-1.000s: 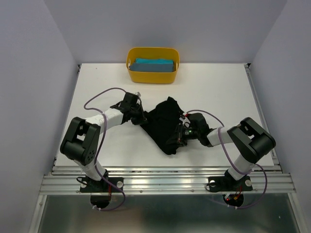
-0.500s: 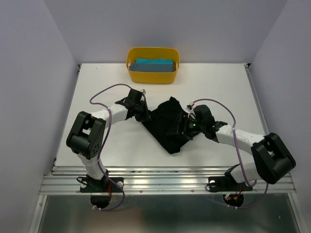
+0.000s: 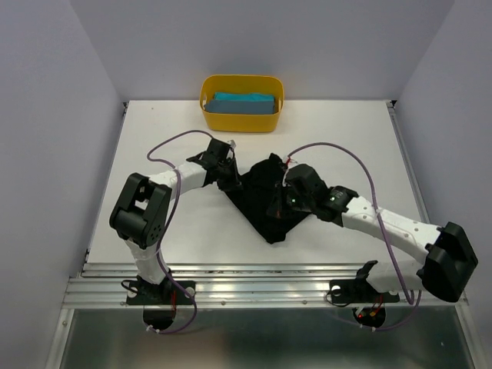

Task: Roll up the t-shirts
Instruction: Roll the T-shirt to the center of the board.

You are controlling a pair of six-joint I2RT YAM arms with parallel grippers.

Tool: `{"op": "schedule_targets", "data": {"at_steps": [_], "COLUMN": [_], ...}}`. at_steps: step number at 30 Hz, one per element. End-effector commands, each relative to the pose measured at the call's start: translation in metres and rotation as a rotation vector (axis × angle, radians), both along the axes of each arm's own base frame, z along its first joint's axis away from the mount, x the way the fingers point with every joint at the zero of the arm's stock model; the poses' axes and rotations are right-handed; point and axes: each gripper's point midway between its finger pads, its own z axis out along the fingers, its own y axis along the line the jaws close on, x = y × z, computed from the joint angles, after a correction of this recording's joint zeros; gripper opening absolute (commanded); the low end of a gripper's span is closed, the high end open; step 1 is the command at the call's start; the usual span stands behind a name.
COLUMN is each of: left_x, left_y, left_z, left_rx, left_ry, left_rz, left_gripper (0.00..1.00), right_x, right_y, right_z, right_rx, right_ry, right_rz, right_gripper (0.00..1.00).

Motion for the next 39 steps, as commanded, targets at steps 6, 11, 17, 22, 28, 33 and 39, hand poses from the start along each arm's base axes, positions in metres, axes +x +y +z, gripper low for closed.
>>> {"op": "schedule_targets", "data": {"at_steps": [6, 11, 17, 22, 28, 33, 39], "left_x": [0.003, 0.004, 0.006, 0.013, 0.013, 0.012, 0.022], "left_y": [-0.010, -0.012, -0.011, -0.002, 0.012, 0.025, 0.043], "left_z": [0.003, 0.006, 0.034, 0.062, 0.059, 0.047, 0.022], "left_rx": [0.000, -0.003, -0.011, 0.013, 0.067, 0.096, 0.148], "left_ry": [-0.016, -0.021, -0.074, -0.144, -0.142, -0.128, -0.145], "left_rz": [-0.031, -0.041, -0.043, -0.017, 0.027, 0.065, 0.153], "left_gripper": [0.12, 0.12, 0.13, 0.13, 0.13, 0.13, 0.09], "right_x": [-0.016, -0.015, -0.021, -0.004, 0.016, 0.026, 0.029], "right_y": [0.003, -0.033, -0.043, -0.031, 0.010, 0.030, 0.019], "right_z": [-0.064, -0.111, -0.120, -0.071, -0.019, -0.034, -0.089], "right_rx": [-0.177, -0.336, -0.362, -0.295, -0.184, -0.162, -0.265], "right_ry": [0.061, 0.090, 0.107, 0.001, -0.084, -0.066, -0.017], "right_rz": [0.018, -0.098, -0.119, -0.140, -0.098, -0.093, -0.144], "right_gripper": [0.01, 0.01, 0.01, 0.01, 0.01, 0.01, 0.01]}}
